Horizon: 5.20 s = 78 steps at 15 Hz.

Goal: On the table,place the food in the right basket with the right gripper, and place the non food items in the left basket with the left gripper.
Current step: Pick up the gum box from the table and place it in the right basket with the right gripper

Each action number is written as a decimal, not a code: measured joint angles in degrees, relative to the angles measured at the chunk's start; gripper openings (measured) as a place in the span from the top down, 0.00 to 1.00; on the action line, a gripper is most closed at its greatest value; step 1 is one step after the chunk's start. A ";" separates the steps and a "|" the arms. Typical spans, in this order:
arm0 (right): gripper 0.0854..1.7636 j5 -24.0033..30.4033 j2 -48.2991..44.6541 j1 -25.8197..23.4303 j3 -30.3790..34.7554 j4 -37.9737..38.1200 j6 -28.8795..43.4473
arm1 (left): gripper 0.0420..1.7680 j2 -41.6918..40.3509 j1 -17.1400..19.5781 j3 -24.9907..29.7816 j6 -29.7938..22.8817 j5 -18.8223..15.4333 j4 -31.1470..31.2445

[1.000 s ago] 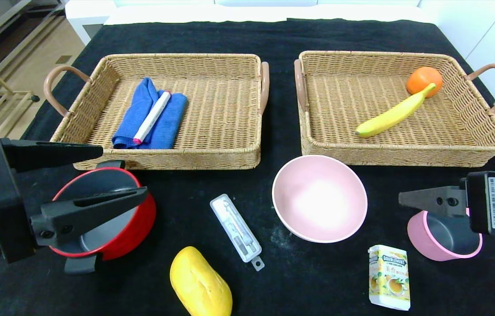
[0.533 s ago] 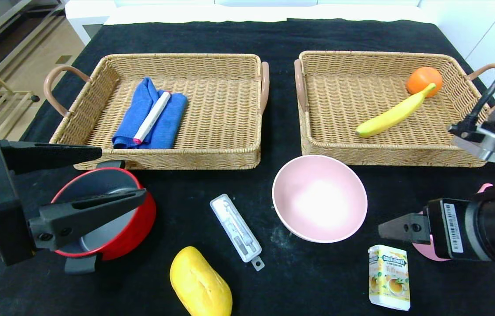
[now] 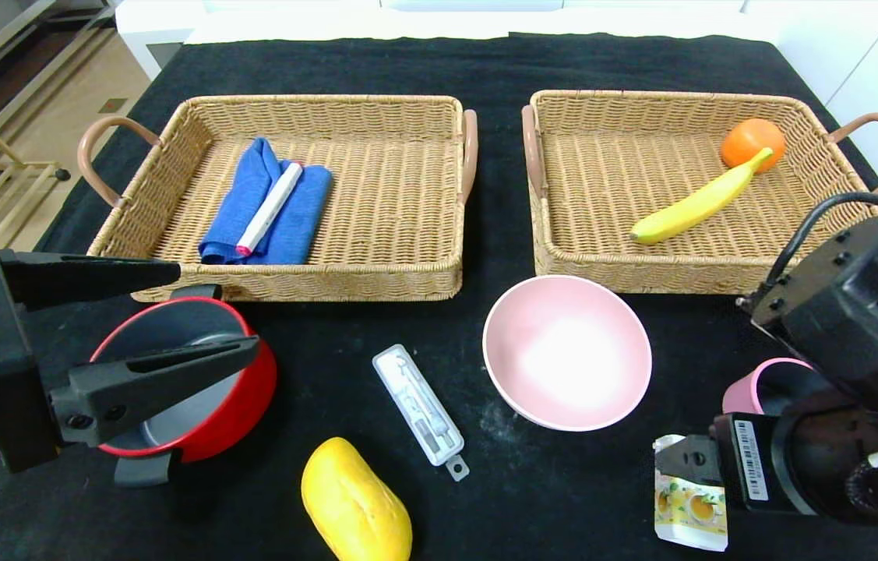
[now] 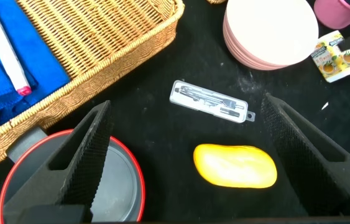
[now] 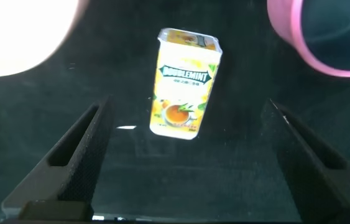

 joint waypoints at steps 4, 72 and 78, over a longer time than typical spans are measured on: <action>0.03 0.00 1.80 0.05 1.10 -0.55 2.97 | 0.03 0.00 0.00 0.00 0.00 -0.02 0.00; 0.57 0.56 -4.21 -31.12 -3.95 -38.45 -33.10 | 0.03 -1.68 0.06 0.00 -0.02 -0.29 0.00; 0.57 0.59 1.55 -37.74 -7.58 -43.72 -37.43 | 0.03 -2.01 0.09 0.05 -0.09 -0.29 0.00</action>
